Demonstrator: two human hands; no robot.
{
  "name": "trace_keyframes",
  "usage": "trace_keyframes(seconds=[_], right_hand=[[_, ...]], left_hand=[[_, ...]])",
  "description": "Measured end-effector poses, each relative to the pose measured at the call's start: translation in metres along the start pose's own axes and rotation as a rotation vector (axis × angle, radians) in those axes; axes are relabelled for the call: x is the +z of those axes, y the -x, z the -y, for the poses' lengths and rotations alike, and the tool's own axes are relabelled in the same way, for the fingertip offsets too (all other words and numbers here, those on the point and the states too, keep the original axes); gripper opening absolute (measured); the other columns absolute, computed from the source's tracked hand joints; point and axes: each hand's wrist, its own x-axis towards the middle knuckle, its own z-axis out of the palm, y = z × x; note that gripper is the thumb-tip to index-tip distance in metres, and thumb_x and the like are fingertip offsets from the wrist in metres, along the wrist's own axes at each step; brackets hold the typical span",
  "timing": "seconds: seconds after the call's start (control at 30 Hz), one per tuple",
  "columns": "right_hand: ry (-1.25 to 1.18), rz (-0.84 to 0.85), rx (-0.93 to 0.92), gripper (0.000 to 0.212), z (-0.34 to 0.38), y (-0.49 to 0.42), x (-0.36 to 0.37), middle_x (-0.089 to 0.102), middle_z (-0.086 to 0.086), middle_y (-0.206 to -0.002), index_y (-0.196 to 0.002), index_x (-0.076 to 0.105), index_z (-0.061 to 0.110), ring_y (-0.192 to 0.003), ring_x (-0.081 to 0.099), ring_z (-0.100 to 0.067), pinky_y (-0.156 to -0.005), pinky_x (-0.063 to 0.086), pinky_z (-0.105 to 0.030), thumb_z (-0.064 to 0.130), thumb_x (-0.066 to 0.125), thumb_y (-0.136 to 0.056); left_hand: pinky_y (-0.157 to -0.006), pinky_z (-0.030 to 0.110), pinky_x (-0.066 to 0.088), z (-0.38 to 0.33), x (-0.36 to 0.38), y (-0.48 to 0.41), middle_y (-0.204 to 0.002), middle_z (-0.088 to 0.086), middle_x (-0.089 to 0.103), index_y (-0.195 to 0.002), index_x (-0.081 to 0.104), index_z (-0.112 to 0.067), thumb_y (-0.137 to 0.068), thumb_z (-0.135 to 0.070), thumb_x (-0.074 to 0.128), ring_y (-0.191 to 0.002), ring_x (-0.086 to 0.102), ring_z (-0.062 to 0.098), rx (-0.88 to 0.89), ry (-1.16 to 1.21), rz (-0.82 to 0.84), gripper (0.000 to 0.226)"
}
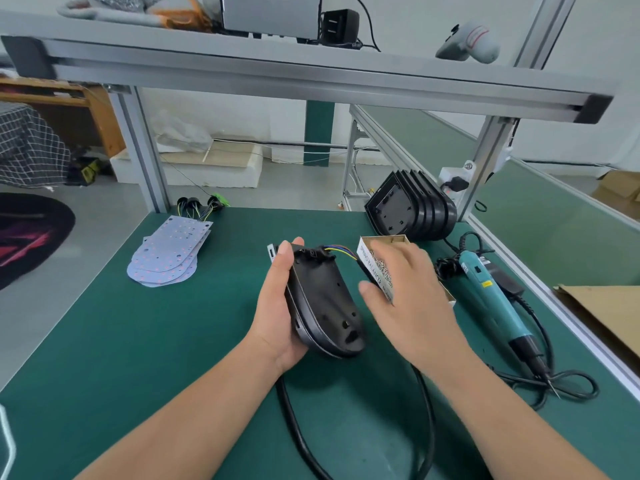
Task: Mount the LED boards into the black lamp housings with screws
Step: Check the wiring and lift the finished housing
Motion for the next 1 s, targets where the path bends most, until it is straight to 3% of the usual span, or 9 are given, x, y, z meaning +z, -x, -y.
trace_keyframes(seconds=[0.07,0.13,0.23,0.37,0.47,0.6,0.73,0.87,1.0], right_hand=[[0.024,0.048,-0.161,0.018,0.020,0.025,-0.021,0.055,0.016,-0.113,-0.112,0.064,0.031,-0.112,0.054,-0.007,-0.092,0.041,-0.022,0.045,0.062,-0.100],[0.094,0.307,-0.285,0.026,0.037,0.056,-0.031,0.052,0.018,-0.096,-0.094,0.060,0.037,-0.091,0.054,-0.002,-0.075,0.043,-0.021,0.063,0.059,-0.097],[0.360,0.576,-0.496,0.010,0.041,0.098,-0.019,0.055,0.015,-0.084,-0.085,0.064,0.036,-0.074,0.057,-0.006,-0.054,0.040,-0.016,0.046,0.064,-0.085],[0.301,0.499,-0.488,0.022,0.029,0.106,-0.010,0.057,0.009,-0.073,-0.070,0.066,0.028,-0.066,0.060,-0.012,-0.047,0.046,-0.022,0.045,0.064,-0.084],[0.318,0.416,-0.408,0.023,0.025,0.099,-0.007,0.060,0.009,-0.076,-0.074,0.068,0.028,-0.069,0.064,-0.012,-0.054,0.051,-0.023,0.048,0.070,-0.085],[0.194,0.485,-0.094,0.027,0.020,0.083,-0.005,0.061,0.009,-0.106,-0.106,0.057,0.026,-0.100,0.060,-0.014,-0.087,0.043,-0.026,0.048,0.042,-0.110],[-0.172,0.443,0.247,0.014,0.006,0.068,-0.004,0.071,0.002,-0.085,-0.096,0.055,0.024,-0.069,0.062,-0.012,-0.071,0.052,-0.036,0.032,0.055,-0.108],[-0.602,0.271,0.495,0.020,-0.011,0.057,0.001,0.070,0.004,-0.072,-0.118,0.065,0.014,-0.055,0.053,-0.011,-0.052,0.045,-0.027,0.004,0.050,-0.108],[-0.626,0.199,0.476,0.040,-0.016,0.056,0.001,0.073,0.004,-0.088,-0.116,0.075,0.044,-0.068,0.060,-0.008,-0.064,0.047,-0.022,0.017,0.048,-0.103]], left_hand=[[-0.110,0.055,0.052,-0.002,0.001,0.000,-0.140,0.000,0.071,-0.135,0.070,-0.042,-0.086,-0.072,0.070,-0.128,0.068,0.025,0.018,0.036,-0.016,0.058],[-0.109,0.055,0.052,-0.004,0.001,0.000,-0.138,-0.001,0.072,-0.132,0.072,-0.042,-0.089,-0.072,0.067,-0.127,0.069,0.025,0.022,0.058,-0.026,0.052],[-0.092,0.051,0.062,-0.008,-0.001,0.000,-0.134,-0.003,0.074,-0.132,0.072,-0.043,-0.090,-0.071,0.064,-0.118,0.074,0.024,0.044,0.079,-0.016,0.051],[-0.092,0.055,0.062,-0.011,-0.001,0.002,-0.136,0.002,0.073,-0.132,0.072,-0.040,-0.089,-0.071,0.065,-0.121,0.072,0.031,0.043,0.094,0.002,0.053],[-0.113,0.067,0.045,-0.011,-0.002,0.003,-0.144,0.008,0.068,-0.140,0.066,-0.040,-0.089,-0.073,0.066,-0.136,0.060,0.043,0.032,0.085,0.025,0.061],[-0.103,0.062,0.054,-0.018,-0.008,0.005,-0.148,0.020,0.062,-0.143,0.064,-0.032,-0.087,-0.077,0.066,-0.135,0.059,0.050,-0.097,0.066,0.140,0.071],[-0.114,0.058,0.045,-0.024,-0.017,0.004,-0.155,0.031,0.050,-0.151,0.057,-0.007,-0.091,-0.085,0.052,-0.145,0.048,0.049,-0.277,-0.027,0.270,0.098],[-0.118,0.059,0.042,-0.016,-0.015,0.008,-0.152,0.029,0.054,-0.146,0.062,-0.007,-0.086,-0.080,0.063,-0.141,0.053,0.047,-0.323,-0.154,0.250,0.095],[-0.103,0.047,0.058,-0.002,-0.001,0.013,-0.143,0.017,0.067,-0.134,0.074,-0.019,-0.077,-0.080,0.071,-0.131,0.066,0.035,-0.315,-0.215,0.206,0.084]])
